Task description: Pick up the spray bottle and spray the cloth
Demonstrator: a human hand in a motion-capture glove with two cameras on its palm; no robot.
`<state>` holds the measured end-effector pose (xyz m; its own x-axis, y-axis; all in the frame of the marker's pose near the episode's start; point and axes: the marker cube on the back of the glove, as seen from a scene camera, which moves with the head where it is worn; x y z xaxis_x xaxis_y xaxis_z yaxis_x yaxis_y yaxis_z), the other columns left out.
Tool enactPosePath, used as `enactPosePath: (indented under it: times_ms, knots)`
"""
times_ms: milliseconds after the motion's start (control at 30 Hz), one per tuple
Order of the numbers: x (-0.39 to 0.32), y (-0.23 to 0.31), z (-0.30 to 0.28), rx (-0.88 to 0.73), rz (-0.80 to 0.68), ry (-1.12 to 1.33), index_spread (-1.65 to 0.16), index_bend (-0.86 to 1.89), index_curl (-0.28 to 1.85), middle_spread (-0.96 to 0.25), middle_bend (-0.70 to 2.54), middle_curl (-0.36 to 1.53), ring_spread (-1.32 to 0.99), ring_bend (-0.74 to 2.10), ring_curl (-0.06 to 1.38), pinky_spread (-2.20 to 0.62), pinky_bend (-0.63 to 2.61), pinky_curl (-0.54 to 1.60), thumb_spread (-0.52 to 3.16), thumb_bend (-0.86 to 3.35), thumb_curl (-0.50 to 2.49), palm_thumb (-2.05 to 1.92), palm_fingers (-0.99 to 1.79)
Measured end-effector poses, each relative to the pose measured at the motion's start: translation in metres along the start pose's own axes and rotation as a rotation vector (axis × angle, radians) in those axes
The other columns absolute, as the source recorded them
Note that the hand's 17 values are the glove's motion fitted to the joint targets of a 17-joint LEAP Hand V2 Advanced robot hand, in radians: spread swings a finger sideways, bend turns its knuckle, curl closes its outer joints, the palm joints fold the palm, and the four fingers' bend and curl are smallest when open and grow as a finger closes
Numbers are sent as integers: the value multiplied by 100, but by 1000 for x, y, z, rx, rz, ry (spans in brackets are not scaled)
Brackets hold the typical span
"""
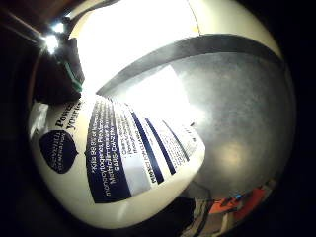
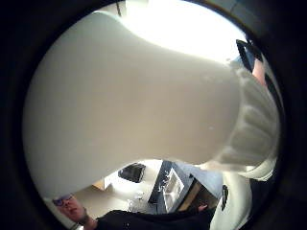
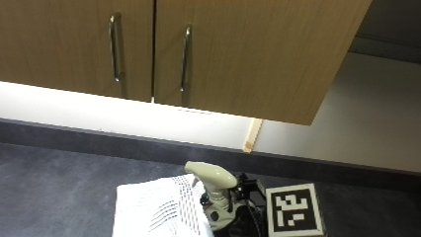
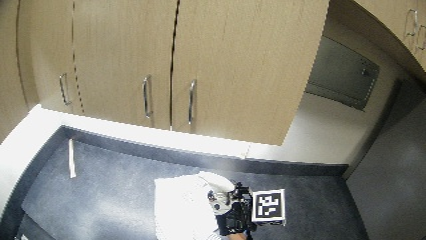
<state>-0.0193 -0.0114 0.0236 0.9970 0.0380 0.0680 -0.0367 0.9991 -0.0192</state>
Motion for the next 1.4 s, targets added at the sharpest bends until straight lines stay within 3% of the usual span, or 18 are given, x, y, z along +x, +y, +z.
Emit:
enactPosePath:
  times_ms: [333,633,999,1399]
  knots:
    - [46,0,26,-202,169,1004,-17,18,56,-2,29,54,-7,31,49,0,29,49,52,-3,67,117,116]
    - [83,12,47,-389,330,1346,-17,19,56,-2,28,54,-9,33,49,-1,33,51,50,-3,67,115,117]
    - [85,14,47,-395,335,1299,-17,19,57,-2,28,54,-9,34,50,-2,33,53,49,-3,68,115,116]
    - [56,16,14,-147,272,771,-17,19,57,-3,28,55,-9,34,50,-3,33,53,49,-2,68,114,115]
